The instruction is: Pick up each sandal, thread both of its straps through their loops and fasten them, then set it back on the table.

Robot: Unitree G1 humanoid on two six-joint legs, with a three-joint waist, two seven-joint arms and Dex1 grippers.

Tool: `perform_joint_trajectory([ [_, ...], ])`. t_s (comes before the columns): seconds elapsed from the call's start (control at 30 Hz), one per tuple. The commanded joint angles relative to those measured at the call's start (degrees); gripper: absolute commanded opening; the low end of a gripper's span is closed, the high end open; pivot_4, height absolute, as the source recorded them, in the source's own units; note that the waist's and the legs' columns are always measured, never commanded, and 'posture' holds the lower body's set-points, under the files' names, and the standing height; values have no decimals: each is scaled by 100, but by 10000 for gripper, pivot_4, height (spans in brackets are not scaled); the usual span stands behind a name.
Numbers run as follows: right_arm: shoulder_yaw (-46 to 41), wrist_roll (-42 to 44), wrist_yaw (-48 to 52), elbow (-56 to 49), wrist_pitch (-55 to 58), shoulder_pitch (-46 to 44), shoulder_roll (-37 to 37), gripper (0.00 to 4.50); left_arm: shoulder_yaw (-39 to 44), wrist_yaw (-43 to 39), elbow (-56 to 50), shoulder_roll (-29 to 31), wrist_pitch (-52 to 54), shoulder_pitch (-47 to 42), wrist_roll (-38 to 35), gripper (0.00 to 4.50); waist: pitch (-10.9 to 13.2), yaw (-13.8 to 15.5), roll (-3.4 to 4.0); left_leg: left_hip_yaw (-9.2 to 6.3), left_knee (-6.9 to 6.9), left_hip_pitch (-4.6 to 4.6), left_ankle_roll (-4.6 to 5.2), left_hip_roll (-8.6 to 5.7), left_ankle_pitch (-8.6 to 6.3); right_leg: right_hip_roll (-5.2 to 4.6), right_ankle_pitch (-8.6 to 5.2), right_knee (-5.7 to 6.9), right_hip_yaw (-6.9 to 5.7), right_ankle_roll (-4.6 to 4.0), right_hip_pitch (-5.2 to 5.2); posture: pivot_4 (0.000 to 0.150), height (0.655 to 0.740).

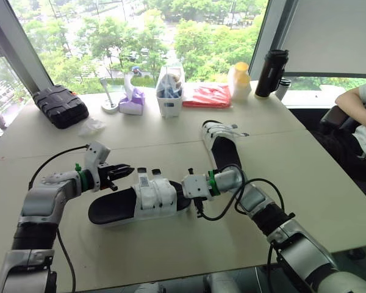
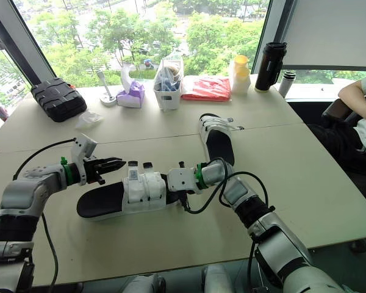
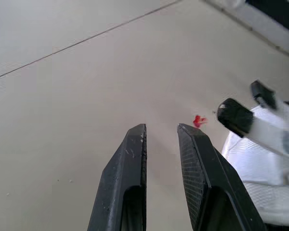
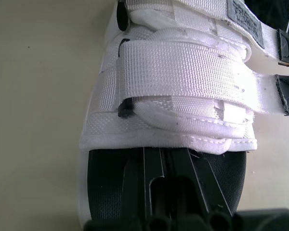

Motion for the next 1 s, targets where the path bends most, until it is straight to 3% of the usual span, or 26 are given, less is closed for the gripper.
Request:
perform_joint_trajectory([
  [0.03, -41, -29, 210, -627, 571, 291, -381, 0, 794, -99, -654, 117, 534, 354, -883, 9763, 1, 27, -2, -2, 10, -39, -1, -2, 0, -3, 9, 2, -1, -13, -35, 1500, 7400],
  [0.2, -347, 219, 322, -1686, 1191, 458, -871, 0, 1326, -149, -1160, 392, 1212, 936, -1622, 9763, 11, 134, -1, -6, 76, -153, -26, -12, 3, -10, 23, 4, -7, -7, -119, 1500, 7400],
  [0.27, -488, 338, 358, -2034, 1419, 516, -1087, 5410, 1584, -116, -1318, 445, 1694, 1085, -2119, 10022, 28, 171, 1, -1, 75, -156, -7, -15, -9, -15, 22, -4, -7, -7, -118, 1500, 7400],
  [0.33, -643, 530, 469, -2334, 1738, 555, -1296, 12962, 1732, -196, -1452, 510, 2098, 1251, -2578, 10022, 51, 181, -3, -2, 75, -159, 8, -16, -18, -17, 22, -6, -8, -6, -118, 1500, 7400],
  [0.53, -1130, 713, 354, -3020, 2158, 546, -1744, 44103, 1633, 134, -1691, 308, 2592, 1396, -3263, 10022, 112, 159, 2, 1, 76, -158, 9, -11, -18, -11, 22, -5, -9, -6, -120, 1500, 7400],
  [0.77, -1509, 1061, 355, -3682, 2775, 514, -2066, 44103, 1241, 577, -1722, 107, 2780, 1451, -3365, 10022, 124, 158, -5, 8, 77, -159, -5, -9, -11, -12, 22, -4, -7, -7, -123, 1500, 7400],
  [0.87, -1666, 1109, 279, -3858, 2939, 516, -2217, 45000, 1387, 863, -1428, -128, 3080, 1283, -3787, 18089, 126, 173, -3, 11, 79, -159, -4, -11, -11, -15, 22, -4, -7, -7, -122, 1500, 7400],
  [1.0, -1660, 1116, 199, -3951, 3030, 527, -2282, 45000, 1400, 1226, -1274, -349, 3217, 1135, -4009, 37925, 126, 173, -8, 11, 84, -160, -4, -11, -11, -15, 23, -4, -7, -6, -121, 1500, 7400],
])
